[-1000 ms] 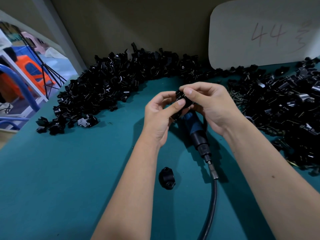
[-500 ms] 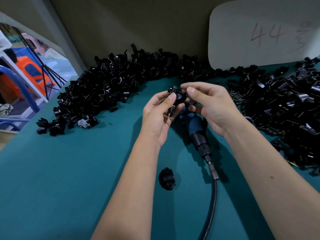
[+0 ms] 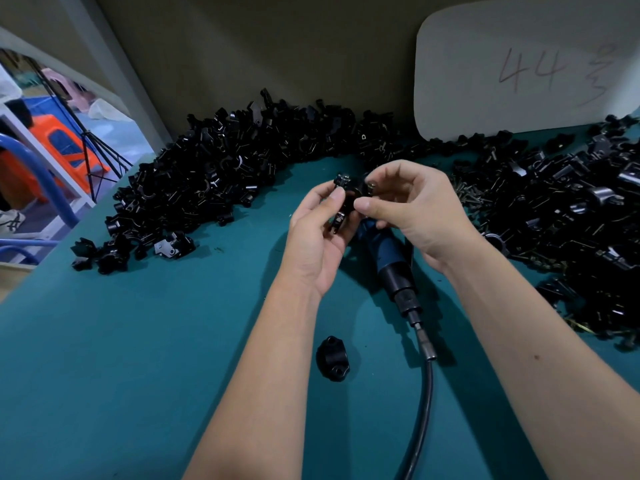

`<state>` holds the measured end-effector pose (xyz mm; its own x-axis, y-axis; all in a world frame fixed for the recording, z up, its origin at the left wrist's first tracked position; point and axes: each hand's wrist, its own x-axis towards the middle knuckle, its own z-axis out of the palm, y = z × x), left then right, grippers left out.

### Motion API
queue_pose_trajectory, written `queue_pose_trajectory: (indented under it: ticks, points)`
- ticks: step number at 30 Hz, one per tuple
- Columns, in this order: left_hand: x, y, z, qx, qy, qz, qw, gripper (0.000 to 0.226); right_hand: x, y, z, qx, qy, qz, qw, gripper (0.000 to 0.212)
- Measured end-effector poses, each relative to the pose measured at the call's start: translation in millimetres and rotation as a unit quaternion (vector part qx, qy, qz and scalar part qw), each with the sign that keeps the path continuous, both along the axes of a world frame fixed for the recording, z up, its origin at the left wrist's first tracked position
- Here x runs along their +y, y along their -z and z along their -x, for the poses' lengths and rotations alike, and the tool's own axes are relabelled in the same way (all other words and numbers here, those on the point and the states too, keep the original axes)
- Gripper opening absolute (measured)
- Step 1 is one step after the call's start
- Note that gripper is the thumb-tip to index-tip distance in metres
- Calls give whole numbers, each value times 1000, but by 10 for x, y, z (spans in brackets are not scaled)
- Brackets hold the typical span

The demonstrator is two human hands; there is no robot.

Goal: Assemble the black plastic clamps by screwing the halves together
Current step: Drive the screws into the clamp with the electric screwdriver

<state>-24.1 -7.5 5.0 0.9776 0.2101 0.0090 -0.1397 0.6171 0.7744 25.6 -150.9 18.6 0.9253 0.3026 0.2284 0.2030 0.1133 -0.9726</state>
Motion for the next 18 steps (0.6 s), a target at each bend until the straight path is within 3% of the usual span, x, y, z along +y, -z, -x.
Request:
queue_pose_trajectory:
  ticks: [3, 8, 14, 18]
  points:
    - [-47, -5, -5, 9, -25, -17, 1000, 18, 67, 20, 24, -68, 63, 71, 993, 31]
    - [-134, 51, -14, 33, -72, -173, 982, 29, 131, 9, 118, -211, 138, 197, 948, 32]
    - [-125, 58, -45, 58, -149, -220, 962, 33, 139, -69, 144, -190, 85, 223, 952, 39]
    - [-78, 54, -74, 94, -143, -158, 972, 28, 109, -66, 116, -193, 86, 248, 945, 34]
